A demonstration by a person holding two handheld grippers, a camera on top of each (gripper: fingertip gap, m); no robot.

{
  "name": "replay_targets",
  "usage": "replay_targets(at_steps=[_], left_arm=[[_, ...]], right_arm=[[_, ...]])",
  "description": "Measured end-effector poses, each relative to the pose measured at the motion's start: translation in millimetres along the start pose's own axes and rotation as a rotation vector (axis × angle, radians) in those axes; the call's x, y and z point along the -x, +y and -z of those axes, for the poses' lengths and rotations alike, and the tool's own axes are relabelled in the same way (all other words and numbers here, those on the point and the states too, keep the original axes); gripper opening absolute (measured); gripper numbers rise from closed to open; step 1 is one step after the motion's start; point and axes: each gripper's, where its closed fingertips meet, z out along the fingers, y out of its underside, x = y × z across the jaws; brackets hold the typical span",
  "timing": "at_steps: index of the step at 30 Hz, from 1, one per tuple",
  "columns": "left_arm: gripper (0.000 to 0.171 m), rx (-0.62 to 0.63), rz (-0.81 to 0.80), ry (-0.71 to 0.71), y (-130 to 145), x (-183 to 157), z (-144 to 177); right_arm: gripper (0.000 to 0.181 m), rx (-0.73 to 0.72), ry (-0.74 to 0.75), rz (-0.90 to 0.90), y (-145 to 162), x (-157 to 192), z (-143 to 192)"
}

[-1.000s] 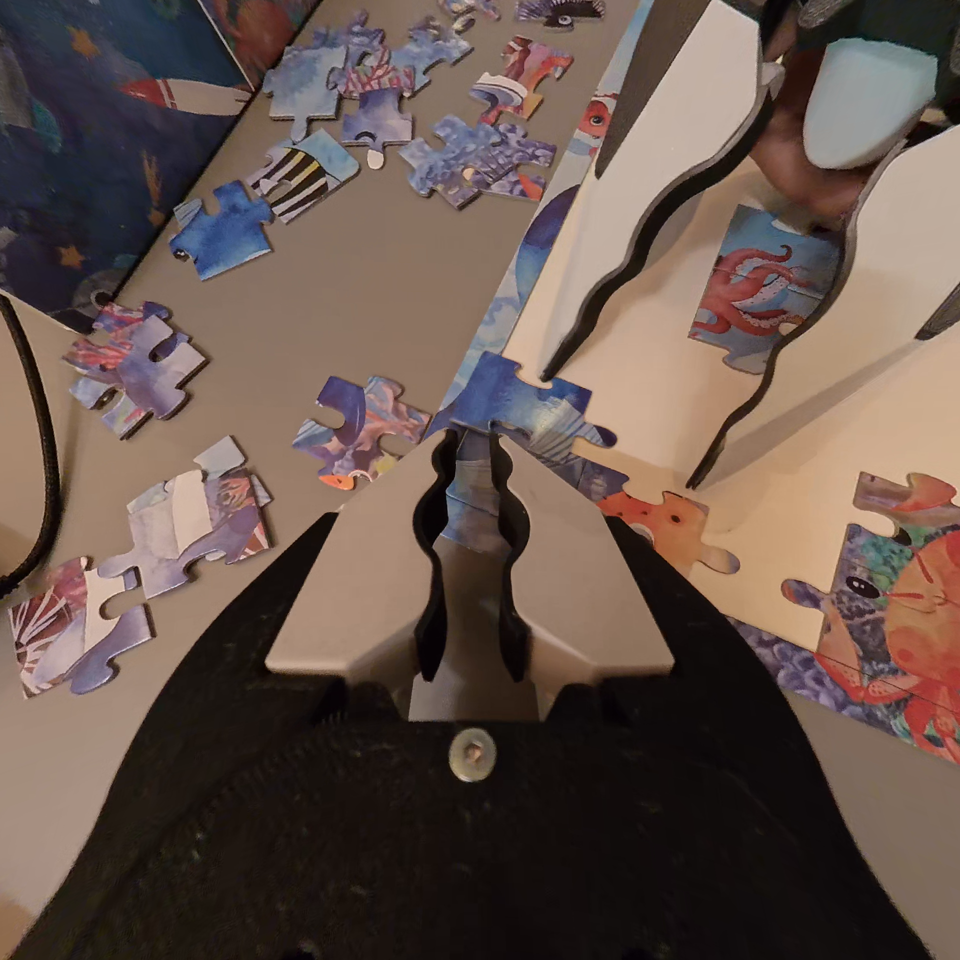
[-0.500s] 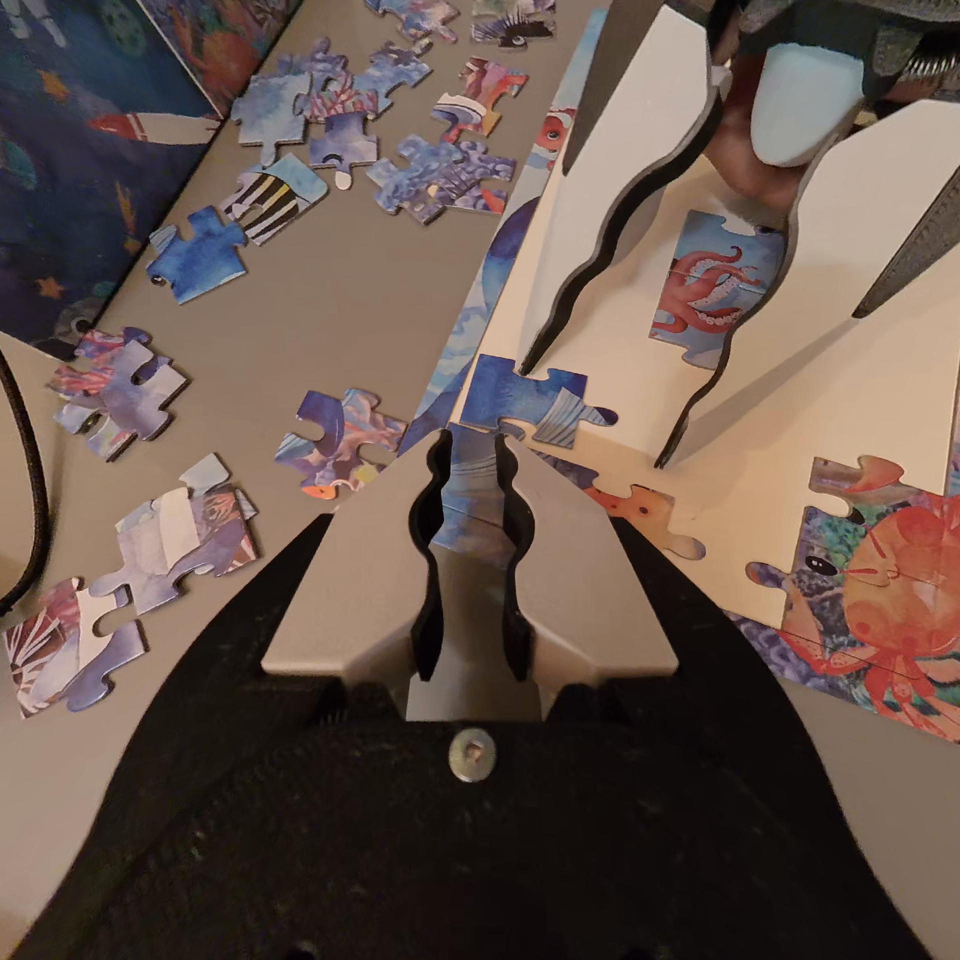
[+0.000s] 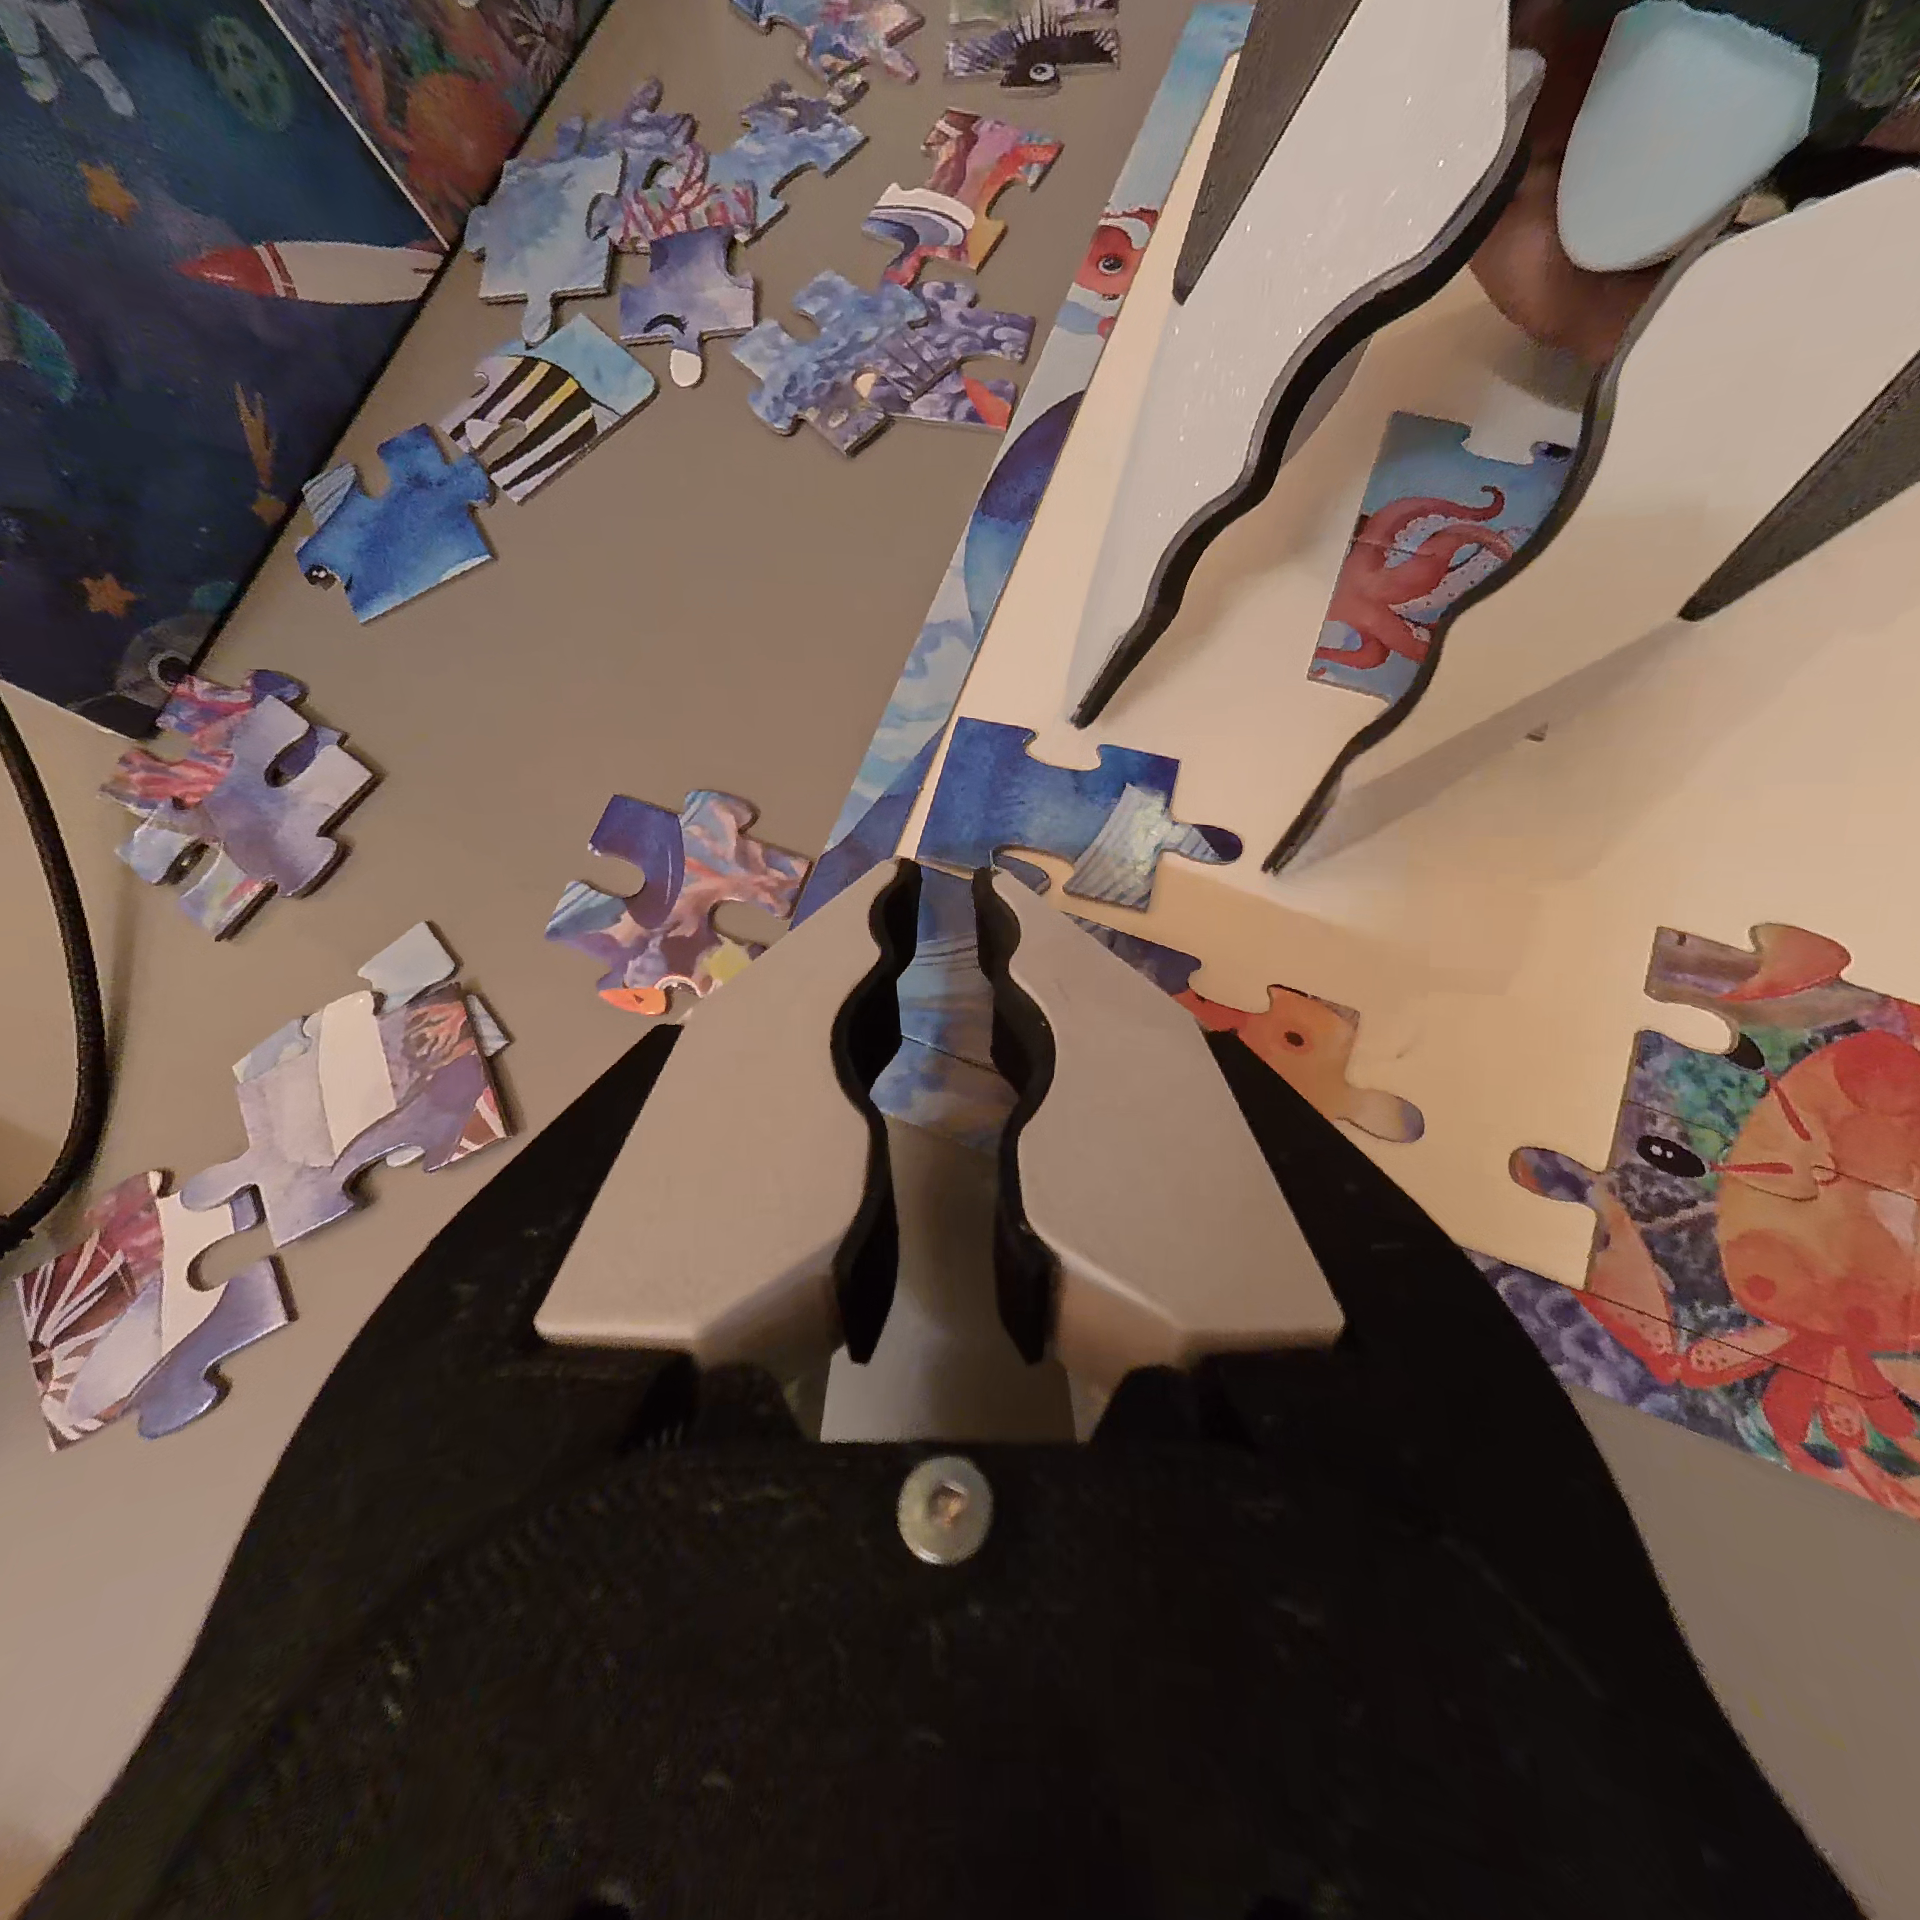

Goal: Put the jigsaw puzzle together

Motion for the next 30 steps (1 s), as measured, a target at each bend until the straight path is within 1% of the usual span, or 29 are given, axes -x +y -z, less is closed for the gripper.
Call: replay_targets(at_steps=[5, 10, 19, 23, 26, 28, 30], left_arm=[[0.009, 0.004, 0.0, -0.011, 0, 2, 1], [0.007, 0.032, 0.0, -0.042, 4, 7, 1], [0.007, 0.043, -0.015, -0.041, 5, 5, 1], [0.007, 0.039, -0.012, -0.046, 4, 6, 3], [0.007, 0.039, -0.012, -0.047, 4, 6, 3], [0.007, 0.042, -0.011, -0.051, 4, 7, 3], [0.007, 0.049, -0.009, -0.055, 6, 9, 3]], right_arm=[[0.037, -0.003, -0.045, -0.041, 3, 3, -3], [0.034, -0.02, -0.038, -0.071, 1, 1, -5], [0.037, -0.024, -0.015, -0.067, 0, -2, -5], [0.038, -0.066, -0.009, -0.063, -8, -3, -1], [0.034, -0.096, -0.022, -0.073, -15, -2, 0], [0.027, -0.099, -0.037, -0.065, -17, 1, -3], [0.025, -0.093, -0.032, -0.053, -19, 1, -6]])
